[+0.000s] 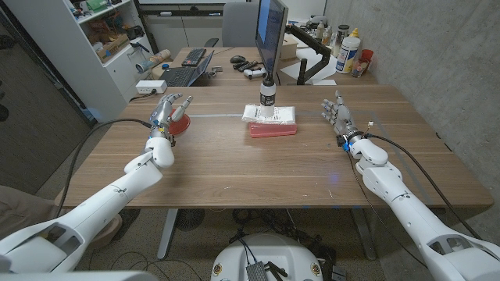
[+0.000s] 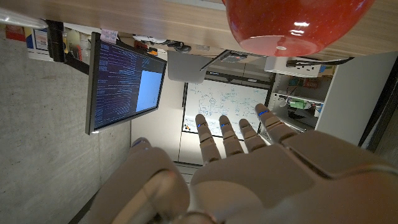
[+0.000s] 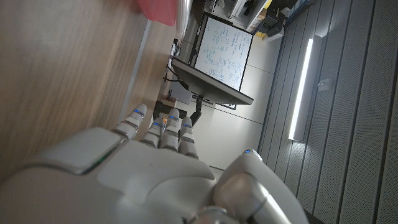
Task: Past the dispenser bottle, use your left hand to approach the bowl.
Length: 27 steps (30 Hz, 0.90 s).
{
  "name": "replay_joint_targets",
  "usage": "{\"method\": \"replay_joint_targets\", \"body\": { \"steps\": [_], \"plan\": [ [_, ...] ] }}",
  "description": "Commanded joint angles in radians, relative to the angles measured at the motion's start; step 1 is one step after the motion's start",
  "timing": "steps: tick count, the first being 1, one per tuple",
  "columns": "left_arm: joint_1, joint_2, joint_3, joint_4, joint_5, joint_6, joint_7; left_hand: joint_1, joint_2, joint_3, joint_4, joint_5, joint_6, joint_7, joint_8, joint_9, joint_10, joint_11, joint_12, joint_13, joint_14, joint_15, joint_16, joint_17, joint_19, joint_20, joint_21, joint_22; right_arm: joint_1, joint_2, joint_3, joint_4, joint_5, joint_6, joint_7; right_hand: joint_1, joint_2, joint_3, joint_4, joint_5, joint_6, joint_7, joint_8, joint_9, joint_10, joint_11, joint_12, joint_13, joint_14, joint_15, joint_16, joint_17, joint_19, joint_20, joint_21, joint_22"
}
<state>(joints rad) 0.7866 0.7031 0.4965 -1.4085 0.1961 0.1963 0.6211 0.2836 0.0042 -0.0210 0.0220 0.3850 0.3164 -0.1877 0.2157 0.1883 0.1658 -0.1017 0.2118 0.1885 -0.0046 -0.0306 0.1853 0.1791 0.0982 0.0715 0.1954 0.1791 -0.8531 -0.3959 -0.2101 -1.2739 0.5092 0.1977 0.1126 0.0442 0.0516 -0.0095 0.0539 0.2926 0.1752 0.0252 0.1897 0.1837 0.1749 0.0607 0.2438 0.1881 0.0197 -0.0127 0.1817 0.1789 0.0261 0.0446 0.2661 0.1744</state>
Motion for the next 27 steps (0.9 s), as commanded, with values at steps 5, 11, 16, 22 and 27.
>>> {"method": "replay_joint_targets", "body": {
  "steps": [5,11,16,22,27],
  "plan": [
    [-0.056,0.011,0.045,0.059,0.026,0.056,-0.037,0.012,-0.001,0.000,-0.009,0.004,0.009,0.000,0.001,0.003,0.007,0.001,0.001,0.002,0.000,-0.025,0.005,0.003,0.006,0.002,0.006,0.003,-0.004,-0.002,0.003,0.002,0.002,0.002,0.007,-0.003,0.013,-0.007,0.003,0.004,0.008,0.000,0.005,0.003,0.010,0.000,-0.002,0.002,-0.001,-0.004,0.004,0.003,0.002,0.002,-0.006,0.005],
    [-0.069,0.001,0.056,0.100,0.024,0.028,-0.018,0.015,0.000,0.001,-0.011,0.004,0.014,-0.001,0.002,0.003,0.008,0.001,0.001,0.002,0.000,-0.026,0.005,0.003,0.006,0.002,0.006,0.003,-0.010,-0.005,0.006,-0.004,0.003,-0.001,0.005,-0.003,0.013,-0.008,0.003,0.004,0.008,0.000,0.005,0.003,0.009,-0.002,-0.003,0.002,-0.002,-0.004,0.004,0.003,0.003,0.002,-0.008,0.006],
    [-0.074,0.000,0.062,0.112,0.024,0.031,-0.012,0.023,0.002,0.003,-0.016,0.004,0.040,-0.004,0.009,0.003,0.034,-0.004,0.009,0.002,0.015,-0.034,0.010,0.003,0.019,-0.003,0.010,0.003,-0.008,-0.004,0.007,-0.001,0.003,0.000,0.006,-0.003,0.013,-0.008,0.003,0.004,0.008,0.000,0.005,0.003,0.010,0.000,-0.003,0.002,-0.002,-0.004,0.004,0.003,0.003,0.002,-0.009,0.006],
    [-0.074,0.002,0.064,0.111,0.017,0.045,-0.016,0.026,0.003,0.004,-0.018,0.004,0.041,-0.005,0.008,0.003,0.036,-0.002,0.008,0.002,0.015,-0.035,0.010,0.003,0.020,-0.003,0.010,0.003,-0.007,-0.001,0.006,0.003,0.006,-0.002,0.009,-0.002,0.014,-0.009,0.004,0.004,0.008,0.001,0.005,0.003,0.010,-0.001,-0.003,0.002,-0.002,-0.004,0.004,0.003,0.004,0.001,-0.011,0.006],
    [-0.070,0.000,0.068,0.115,0.011,0.055,-0.014,0.028,0.003,0.004,-0.020,0.004,0.041,-0.005,0.007,0.003,0.036,-0.004,0.008,0.002,0.015,-0.035,0.009,0.003,0.021,-0.004,0.010,0.003,-0.007,0.001,0.006,0.009,0.006,0.002,0.010,-0.002,0.014,-0.009,0.004,0.004,0.009,0.001,0.005,0.003,0.010,-0.003,-0.004,0.002,-0.003,-0.003,0.004,0.003,0.005,0.001,-0.013,0.006]
  ]
}}
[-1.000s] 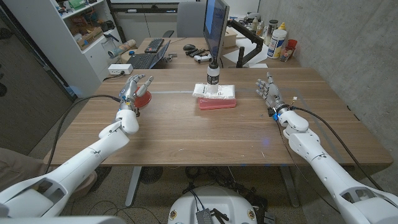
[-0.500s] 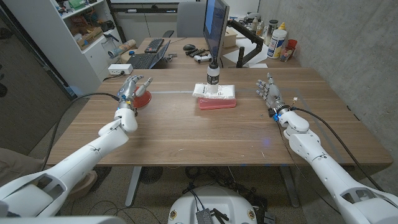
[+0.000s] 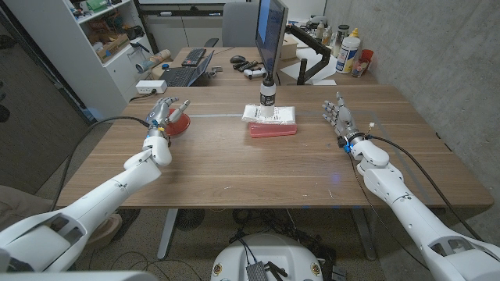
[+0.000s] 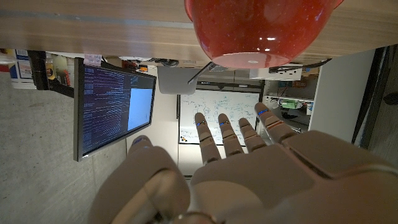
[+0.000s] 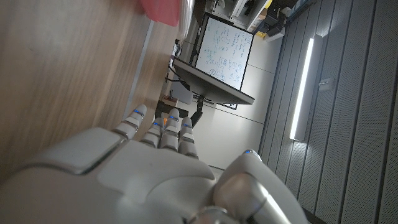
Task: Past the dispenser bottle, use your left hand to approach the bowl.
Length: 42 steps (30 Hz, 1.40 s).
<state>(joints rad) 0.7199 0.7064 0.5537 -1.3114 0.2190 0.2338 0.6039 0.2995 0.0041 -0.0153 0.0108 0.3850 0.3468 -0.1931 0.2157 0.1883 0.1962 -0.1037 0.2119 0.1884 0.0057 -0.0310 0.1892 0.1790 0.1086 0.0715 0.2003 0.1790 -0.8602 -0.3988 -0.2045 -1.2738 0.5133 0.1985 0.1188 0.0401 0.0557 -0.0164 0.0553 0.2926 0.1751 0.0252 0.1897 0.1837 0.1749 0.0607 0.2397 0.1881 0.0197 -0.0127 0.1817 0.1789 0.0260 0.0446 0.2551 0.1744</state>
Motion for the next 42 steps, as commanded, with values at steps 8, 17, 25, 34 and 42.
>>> {"method": "replay_joint_targets", "body": {
  "steps": [8,17,25,34,42],
  "plan": [
    [-0.003,-0.003,0.013,0.037,-0.018,0.001,0.013,0.018,0.005,0.000,-0.012,0.004,0.018,0.004,0.008,0.003,0.015,-0.005,0.009,0.002,0.011,-0.038,0.007,0.003,0.014,-0.003,0.006,0.003,-0.001,0.009,0.000,0.012,0.004,-0.005,0.003,0.002,0.010,-0.003,0.002,0.003,0.009,0.000,0.005,0.003,0.011,-0.002,0.000,0.002,-0.003,-0.004,0.003,0.003,0.005,0.001,-0.004,0.006],
    [-0.019,-0.005,0.018,0.063,-0.023,0.000,0.012,0.022,0.006,0.001,-0.015,0.005,0.022,0.002,0.007,0.003,0.017,-0.005,0.008,0.002,0.015,-0.041,0.007,0.003,0.017,-0.004,0.006,0.003,0.006,0.011,-0.003,0.021,-0.002,-0.002,0.005,0.003,0.011,-0.004,0.003,0.003,0.009,0.000,0.004,0.003,0.011,-0.001,-0.001,0.003,-0.003,-0.004,0.004,0.003,0.007,0.001,-0.007,0.006],
    [-0.040,-0.006,0.028,0.082,-0.022,0.002,0.004,0.025,0.007,0.001,-0.017,0.005,0.022,0.003,0.005,0.003,0.016,-0.003,0.007,0.002,0.014,-0.039,0.006,0.003,0.016,-0.004,0.006,0.003,0.006,0.012,-0.003,0.019,0.000,-0.009,0.002,0.003,0.011,-0.005,0.003,0.003,0.010,0.001,0.004,0.003,0.012,-0.004,-0.001,0.003,-0.004,-0.004,0.003,0.003,0.007,0.001,-0.009,0.006],
    [-0.062,-0.014,0.040,0.101,-0.020,0.007,-0.004,0.028,0.007,0.002,-0.019,0.005,0.019,0.003,0.003,0.003,0.016,-0.003,0.005,0.002,0.014,-0.039,0.006,0.003,0.015,-0.003,0.005,0.004,0.004,0.010,-0.001,0.019,0.002,-0.011,0.007,0.003,0.011,-0.006,0.003,0.003,0.010,0.001,0.004,0.003,0.012,-0.002,-0.001,0.003,-0.004,-0.004,0.003,0.003,0.008,0.001,-0.011,0.006],
    [-0.083,-0.024,0.056,0.129,-0.019,0.012,-0.015,0.029,0.008,0.002,-0.021,0.005,0.018,0.003,0.001,0.003,0.016,-0.003,0.005,0.003,0.014,-0.039,0.005,0.003,0.015,-0.004,0.004,0.004,0.002,0.005,0.002,0.021,0.001,-0.009,0.011,0.003,0.011,-0.006,0.003,0.003,0.011,0.001,0.004,0.003,0.012,-0.002,-0.001,0.003,-0.004,-0.003,0.003,0.003,0.008,0.001,-0.013,0.006]
  ]
}}
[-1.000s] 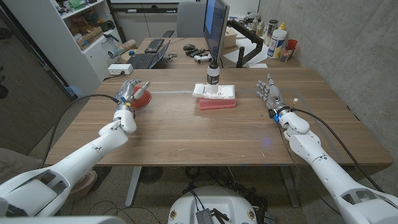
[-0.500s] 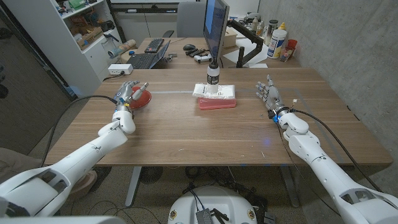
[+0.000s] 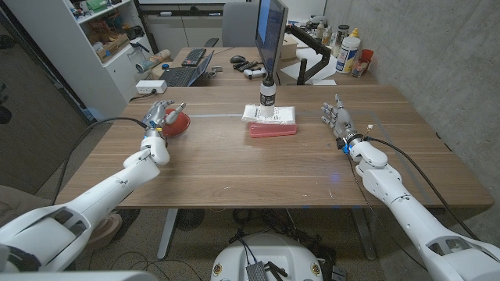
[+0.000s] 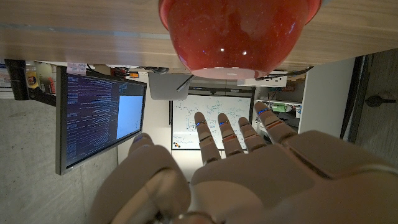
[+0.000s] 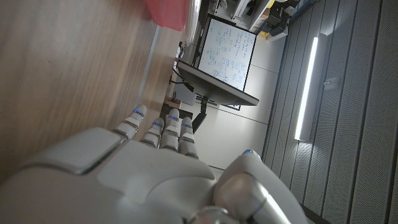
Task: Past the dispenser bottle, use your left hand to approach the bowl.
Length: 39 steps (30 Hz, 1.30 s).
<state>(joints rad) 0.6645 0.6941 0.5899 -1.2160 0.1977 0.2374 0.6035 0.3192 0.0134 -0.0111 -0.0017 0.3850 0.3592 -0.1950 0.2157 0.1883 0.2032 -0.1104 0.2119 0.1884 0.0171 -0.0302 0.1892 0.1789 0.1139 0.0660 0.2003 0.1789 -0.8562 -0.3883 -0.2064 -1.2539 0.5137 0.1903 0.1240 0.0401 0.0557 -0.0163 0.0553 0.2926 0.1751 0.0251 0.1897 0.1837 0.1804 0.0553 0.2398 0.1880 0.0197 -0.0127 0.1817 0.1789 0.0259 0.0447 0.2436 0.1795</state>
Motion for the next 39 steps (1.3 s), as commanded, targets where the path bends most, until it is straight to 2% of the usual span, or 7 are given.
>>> {"method": "replay_joint_targets", "body": {
  "steps": [1,28,39],
  "plan": [
    [-0.031,-0.013,0.021,0.039,0.000,0.009,-0.019,0.010,-0.001,-0.002,-0.008,0.005,0.005,0.005,0.001,0.003,0.009,0.004,0.005,0.003,0.002,-0.040,0.005,0.003,0.009,0.001,0.004,0.004,-0.003,-0.005,0.004,0.000,0.002,-0.003,0.005,0.003,0.011,-0.006,0.003,0.003,0.010,0.001,0.004,0.003,0.007,0.005,-0.001,0.003,-0.004,-0.003,0.003,0.003,0.009,0.001,-0.002,0.001],
    [-0.094,-0.034,0.071,0.158,0.002,-0.009,-0.030,0.015,0.001,-0.003,-0.013,0.005,0.008,0.007,-0.003,0.003,0.008,0.005,0.001,0.003,0.002,-0.040,0.004,0.004,0.012,-0.003,0.005,0.004,0.001,-0.015,0.004,-0.012,-0.005,-0.014,0.000,0.005,0.019,-0.006,0.004,0.003,0.019,0.002,0.007,0.004,0.013,-0.001,0.000,0.003,-0.004,-0.004,0.004,0.003,0.010,0.001,-0.009,0.001],
    [-0.095,-0.038,0.071,0.173,-0.011,-0.035,-0.015,0.018,0.001,-0.002,-0.016,0.005,0.009,0.007,-0.004,0.003,0.010,0.005,0.001,0.003,0.002,-0.041,0.004,0.004,0.014,-0.003,0.005,0.004,0.014,-0.017,-0.003,-0.003,-0.009,-0.018,0.008,0.006,0.022,-0.005,0.005,0.004,0.020,0.002,0.006,0.004,0.014,0.002,-0.001,0.003,-0.010,-0.004,0.002,0.003,0.007,-0.003,-0.013,0.002]
  ]
}}
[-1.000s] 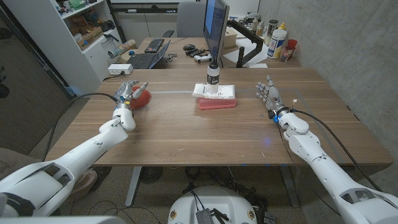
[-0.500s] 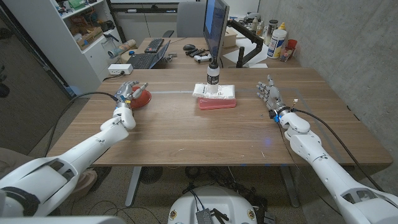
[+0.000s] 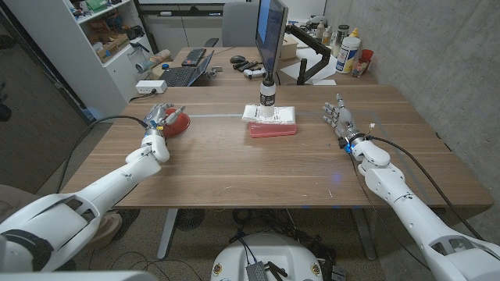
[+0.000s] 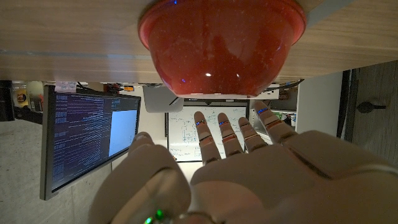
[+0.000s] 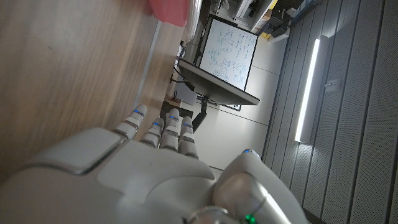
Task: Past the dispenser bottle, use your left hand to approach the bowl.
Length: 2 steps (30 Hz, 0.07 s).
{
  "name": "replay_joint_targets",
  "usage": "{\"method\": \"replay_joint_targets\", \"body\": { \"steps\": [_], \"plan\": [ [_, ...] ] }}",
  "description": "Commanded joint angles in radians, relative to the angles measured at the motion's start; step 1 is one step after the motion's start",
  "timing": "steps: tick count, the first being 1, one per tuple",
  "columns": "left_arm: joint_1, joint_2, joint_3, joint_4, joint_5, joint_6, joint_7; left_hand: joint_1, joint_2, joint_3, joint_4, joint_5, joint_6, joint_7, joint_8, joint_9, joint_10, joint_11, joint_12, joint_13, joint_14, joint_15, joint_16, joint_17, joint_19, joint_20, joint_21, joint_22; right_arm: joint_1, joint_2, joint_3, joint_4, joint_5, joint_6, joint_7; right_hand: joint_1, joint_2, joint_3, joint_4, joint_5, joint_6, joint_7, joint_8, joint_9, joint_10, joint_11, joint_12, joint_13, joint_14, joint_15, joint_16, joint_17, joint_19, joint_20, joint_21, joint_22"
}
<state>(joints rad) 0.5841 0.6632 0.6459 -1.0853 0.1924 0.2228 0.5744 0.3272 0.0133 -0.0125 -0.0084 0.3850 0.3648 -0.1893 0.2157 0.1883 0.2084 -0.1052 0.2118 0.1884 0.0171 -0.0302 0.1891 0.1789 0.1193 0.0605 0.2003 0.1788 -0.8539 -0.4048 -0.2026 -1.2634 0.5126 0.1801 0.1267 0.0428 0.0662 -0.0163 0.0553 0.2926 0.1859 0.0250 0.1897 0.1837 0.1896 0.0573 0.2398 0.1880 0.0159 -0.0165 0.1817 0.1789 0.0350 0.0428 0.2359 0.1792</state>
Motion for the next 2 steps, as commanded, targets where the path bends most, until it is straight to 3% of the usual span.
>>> {"method": "replay_joint_targets", "body": {
  "steps": [1,2],
  "plan": [
    [-0.015,-0.008,0.016,0.042,-0.005,-0.016,0.015,0.010,0.001,-0.001,-0.009,0.005,0.003,0.001,-0.004,0.003,0.006,-0.001,0.001,0.003,0.003,-0.041,0.004,0.004,0.009,0.002,0.005,0.004,0.013,0.000,-0.008,0.009,-0.008,-0.008,0.006,0.004,0.011,-0.005,0.005,0.004,0.009,0.001,0.006,0.004,0.005,-0.002,-0.001,0.003,-0.006,-0.001,0.002,0.003,-0.002,-0.001,-0.006,0.002],
    [-0.015,-0.008,0.017,0.044,-0.004,-0.018,0.015,0.010,0.001,-0.001,-0.009,0.005,0.003,0.001,-0.004,0.003,0.006,-0.002,0.001,0.003,0.003,-0.041,0.004,0.004,0.010,0.002,0.005,0.004,0.013,0.001,-0.007,0.009,-0.006,-0.009,0.006,0.004,0.012,-0.005,0.005,0.004,0.009,0.001,0.006,0.004,0.005,0.000,-0.001,0.003,-0.006,-0.001,0.002,0.003,-0.003,0.000,-0.006,0.002]
  ]
}}
